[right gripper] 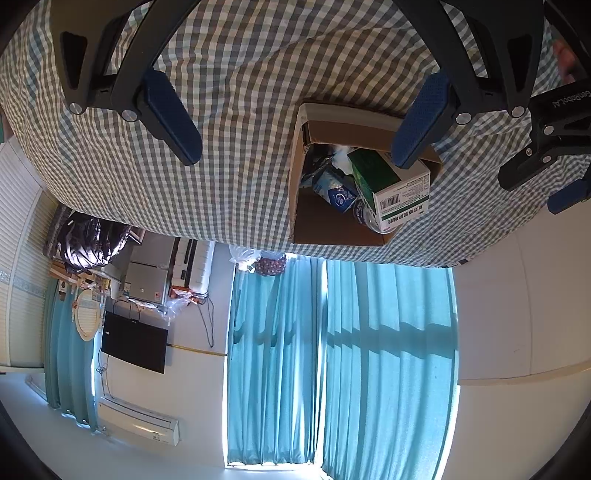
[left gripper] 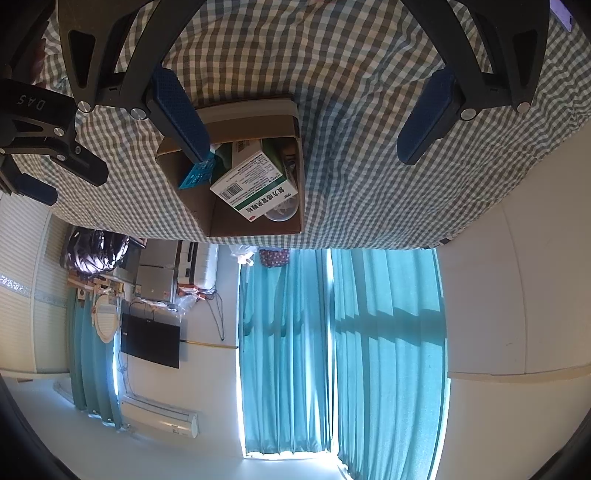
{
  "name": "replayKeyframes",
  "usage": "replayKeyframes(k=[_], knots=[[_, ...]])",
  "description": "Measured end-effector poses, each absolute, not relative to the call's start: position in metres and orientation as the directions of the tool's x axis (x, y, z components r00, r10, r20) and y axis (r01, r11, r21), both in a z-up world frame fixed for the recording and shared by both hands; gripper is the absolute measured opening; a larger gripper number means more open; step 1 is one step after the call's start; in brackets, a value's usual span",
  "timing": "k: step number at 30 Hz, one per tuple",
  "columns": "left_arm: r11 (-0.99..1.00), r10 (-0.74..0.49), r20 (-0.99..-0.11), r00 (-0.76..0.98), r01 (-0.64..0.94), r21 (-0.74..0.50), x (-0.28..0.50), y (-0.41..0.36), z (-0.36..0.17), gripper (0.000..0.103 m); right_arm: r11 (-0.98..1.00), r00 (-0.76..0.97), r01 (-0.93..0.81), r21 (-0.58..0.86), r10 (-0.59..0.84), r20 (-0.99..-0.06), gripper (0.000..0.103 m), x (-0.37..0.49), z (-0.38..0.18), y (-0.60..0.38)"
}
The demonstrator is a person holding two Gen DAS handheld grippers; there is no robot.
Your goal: Organize objects
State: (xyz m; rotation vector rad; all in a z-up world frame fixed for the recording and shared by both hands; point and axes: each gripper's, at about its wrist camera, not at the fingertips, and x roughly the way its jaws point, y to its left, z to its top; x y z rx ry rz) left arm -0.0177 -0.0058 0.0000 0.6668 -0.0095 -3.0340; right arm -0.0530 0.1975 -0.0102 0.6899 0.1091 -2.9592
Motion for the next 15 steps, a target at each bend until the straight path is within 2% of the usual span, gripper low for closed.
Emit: replayKeyframes(k=[15], knots=[[-0.999, -0.043, -0.417, -0.908, 0.034, 0.029, -0.0168, -0.0029, -0.0002, 0.103, -0.993, -0.891, 0.111, -0.043, -0.080, -0.447, 0.103, -0.0534, -0.0107, 0.1974]])
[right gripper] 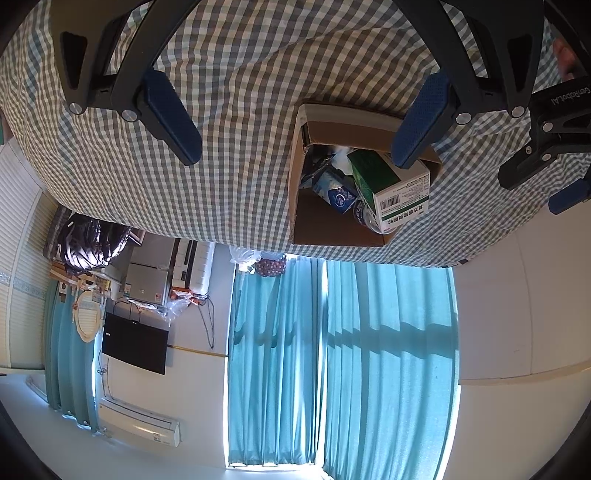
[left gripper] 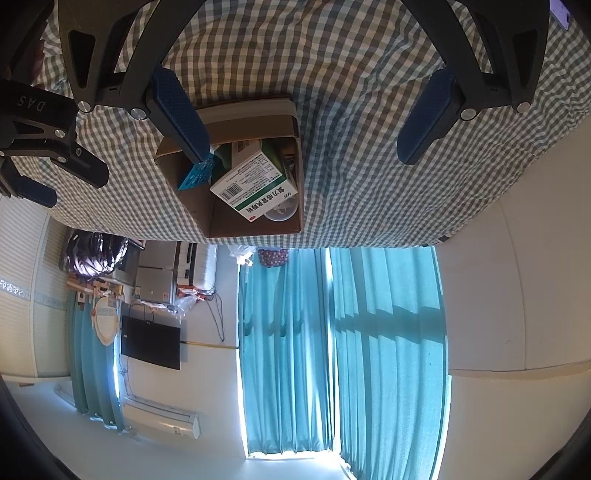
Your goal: Organize objects
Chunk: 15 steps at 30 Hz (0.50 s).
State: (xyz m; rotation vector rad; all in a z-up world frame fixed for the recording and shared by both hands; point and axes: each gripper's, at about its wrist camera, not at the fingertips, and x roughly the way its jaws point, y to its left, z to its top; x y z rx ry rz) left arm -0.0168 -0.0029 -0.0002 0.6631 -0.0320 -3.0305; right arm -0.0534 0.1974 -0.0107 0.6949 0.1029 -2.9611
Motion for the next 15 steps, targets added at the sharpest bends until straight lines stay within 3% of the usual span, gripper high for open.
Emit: replayKeyframes(k=[15], knots=[[-0.999, -0.047, -0.420, -0.906, 0.038, 0.029, -0.0170, -0.0030, -0.0015, 0.103, -0.993, -0.887, 0.115, -0.039, -0.085, -0.453, 0.103, -0.0549, -0.0128, 0.1951]])
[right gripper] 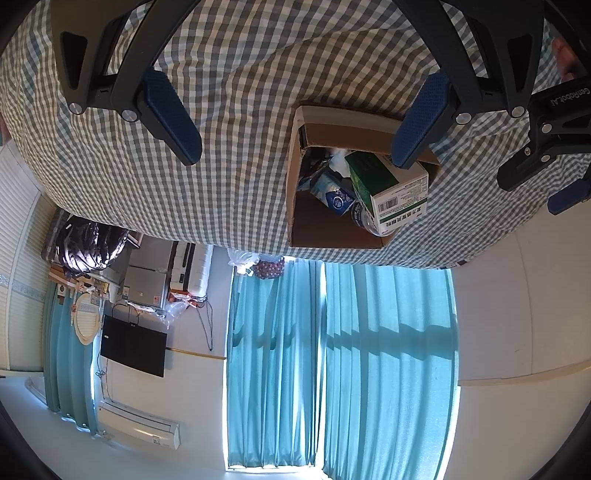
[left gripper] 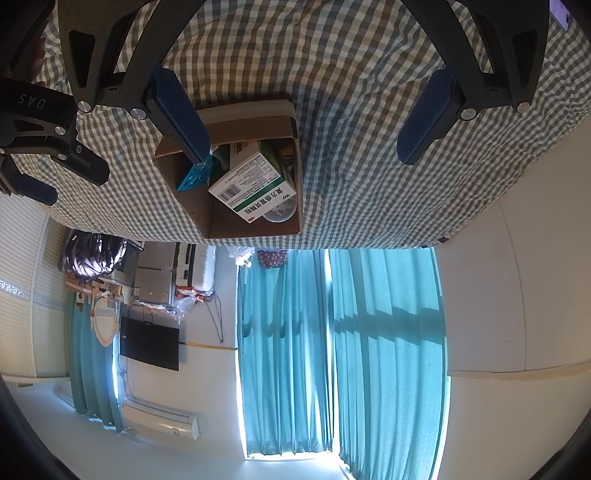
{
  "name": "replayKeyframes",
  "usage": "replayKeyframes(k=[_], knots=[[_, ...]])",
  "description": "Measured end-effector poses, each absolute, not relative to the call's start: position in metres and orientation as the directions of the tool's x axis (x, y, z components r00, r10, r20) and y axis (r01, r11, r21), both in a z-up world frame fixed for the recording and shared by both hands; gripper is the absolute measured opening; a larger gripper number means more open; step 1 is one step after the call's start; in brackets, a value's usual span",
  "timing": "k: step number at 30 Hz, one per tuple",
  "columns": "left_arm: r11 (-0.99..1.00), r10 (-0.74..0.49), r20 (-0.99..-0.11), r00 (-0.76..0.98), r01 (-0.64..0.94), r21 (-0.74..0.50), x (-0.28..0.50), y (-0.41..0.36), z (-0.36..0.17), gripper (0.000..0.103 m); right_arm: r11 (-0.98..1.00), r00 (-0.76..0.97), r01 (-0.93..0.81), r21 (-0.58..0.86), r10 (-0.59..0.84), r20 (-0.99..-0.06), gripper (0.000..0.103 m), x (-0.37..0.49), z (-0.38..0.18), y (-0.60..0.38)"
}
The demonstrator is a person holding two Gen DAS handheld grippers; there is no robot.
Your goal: Organize objects
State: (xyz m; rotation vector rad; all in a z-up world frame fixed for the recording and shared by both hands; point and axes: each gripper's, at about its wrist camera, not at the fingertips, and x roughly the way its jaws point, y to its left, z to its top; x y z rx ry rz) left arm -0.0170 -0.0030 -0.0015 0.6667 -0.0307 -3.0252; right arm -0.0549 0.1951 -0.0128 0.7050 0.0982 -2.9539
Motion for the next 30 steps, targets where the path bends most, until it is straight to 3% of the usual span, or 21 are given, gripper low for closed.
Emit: replayKeyframes(k=[30], knots=[[-0.998, -0.054, -0.427, -0.903, 0.038, 0.044, -0.0167, -0.0031, -0.0035, 0.103, -0.992, -0.881, 0.119, -0.031, -0.091, -0.465, 0.103, -0.0557, -0.0180, 0.1896]])
